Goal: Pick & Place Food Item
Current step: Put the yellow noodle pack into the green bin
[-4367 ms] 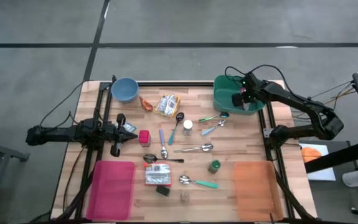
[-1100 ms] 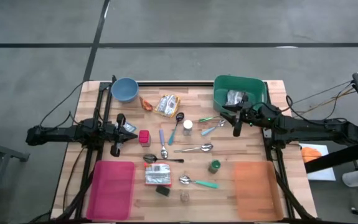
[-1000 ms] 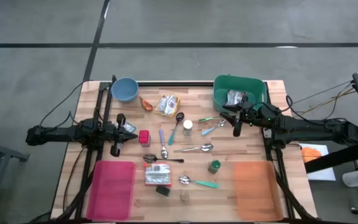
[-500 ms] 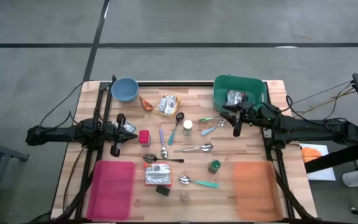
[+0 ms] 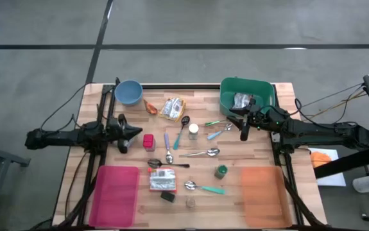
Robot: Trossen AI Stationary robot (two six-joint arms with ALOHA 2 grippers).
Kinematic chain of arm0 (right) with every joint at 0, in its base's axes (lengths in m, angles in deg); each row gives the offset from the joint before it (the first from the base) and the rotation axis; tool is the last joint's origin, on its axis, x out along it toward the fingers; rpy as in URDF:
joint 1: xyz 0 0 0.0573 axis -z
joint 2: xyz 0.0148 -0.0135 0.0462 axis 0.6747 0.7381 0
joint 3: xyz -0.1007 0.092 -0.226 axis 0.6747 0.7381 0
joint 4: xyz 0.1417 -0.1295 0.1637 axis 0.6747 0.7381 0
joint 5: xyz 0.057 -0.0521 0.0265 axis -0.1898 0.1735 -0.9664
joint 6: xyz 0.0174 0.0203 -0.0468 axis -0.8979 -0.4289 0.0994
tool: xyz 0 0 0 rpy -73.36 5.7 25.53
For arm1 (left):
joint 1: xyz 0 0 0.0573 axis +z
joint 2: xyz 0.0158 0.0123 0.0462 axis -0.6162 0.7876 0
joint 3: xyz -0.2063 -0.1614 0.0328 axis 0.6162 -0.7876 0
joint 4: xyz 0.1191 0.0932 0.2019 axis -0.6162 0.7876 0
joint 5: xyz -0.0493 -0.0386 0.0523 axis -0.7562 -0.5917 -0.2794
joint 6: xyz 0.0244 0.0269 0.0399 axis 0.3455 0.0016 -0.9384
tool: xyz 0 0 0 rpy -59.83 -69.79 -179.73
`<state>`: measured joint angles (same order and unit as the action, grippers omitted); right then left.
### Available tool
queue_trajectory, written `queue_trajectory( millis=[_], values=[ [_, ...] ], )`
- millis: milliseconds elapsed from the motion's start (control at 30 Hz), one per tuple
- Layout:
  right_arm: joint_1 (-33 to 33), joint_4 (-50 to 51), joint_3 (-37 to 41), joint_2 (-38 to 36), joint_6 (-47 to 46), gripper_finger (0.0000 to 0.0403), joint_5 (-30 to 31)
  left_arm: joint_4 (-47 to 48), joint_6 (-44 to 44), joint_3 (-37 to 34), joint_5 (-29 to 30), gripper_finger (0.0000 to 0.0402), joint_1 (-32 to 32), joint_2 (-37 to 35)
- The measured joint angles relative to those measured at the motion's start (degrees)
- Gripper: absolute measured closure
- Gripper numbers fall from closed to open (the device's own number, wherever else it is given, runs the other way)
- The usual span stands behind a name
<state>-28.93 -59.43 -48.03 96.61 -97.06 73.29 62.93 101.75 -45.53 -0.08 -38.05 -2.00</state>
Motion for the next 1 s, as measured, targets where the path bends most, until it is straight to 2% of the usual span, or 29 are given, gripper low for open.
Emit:
queue_trajectory(
  millis=[133, 267, 367, 533, 633, 700, 767, 900, 1000],
  values=[
    [0.0, 0.0, 0.0, 0.0, -0.1, 0.0216, 0.0, 5.8, -3.8, 8.9, 2.3, 0.0401, 0.0, 5.5],
    [0.0, 0.0, 0.0, 0.0, -0.1, 0.0216, 0.0, 18.2, -4.3, 20.6, 2.7, 0.0401, 0.0, 15.4],
    [0.0, 0.0, 0.0, 0.0, 0.0, 0.0216, 0.0, 24.6, -2.4, 28.0, 5.4, 0.0401, 0.0, 23.7],
    [0.0, 0.0, 0.0, 0.0, 0.0, 0.0216, 0.0, 26.7, 0.2, 35.8, 11.5, 0.0401, 1.4, 38.1],
    [0.0, 0.0, 0.0, 0.0, 0.0, 0.0216, 0.0, 28.6, 2.1, 40.6, 12.1, 0.0401, 4.5, 46.0],
    [0.0, 0.0, 0.0, 0.0, -0.1, 0.0216, 0.0, 31.4, 3.6, 44.2, 11.1, 0.0395, 7.2, 50.4],
    [0.0, 0.0, 0.0, 0.0, -0.1, 0.0216, 0.0, 32.9, 4.3, 47.1, 7.4, 0.0377, 10.4, 54.3],
    [0.0, 0.0, 0.0, 0.0, -0.1, 0.0216, 0.0, 33.2, 0.6, 51.2, -1.2, 0.031, 15.2, 61.3],
    [0.0, 0.0, 0.0, 0.0, 0.0, 0.0216, 0.0, 33.1, -0.9, 53.3, -4.8, 0.0251, 17.5, 66.2]
  ],
)
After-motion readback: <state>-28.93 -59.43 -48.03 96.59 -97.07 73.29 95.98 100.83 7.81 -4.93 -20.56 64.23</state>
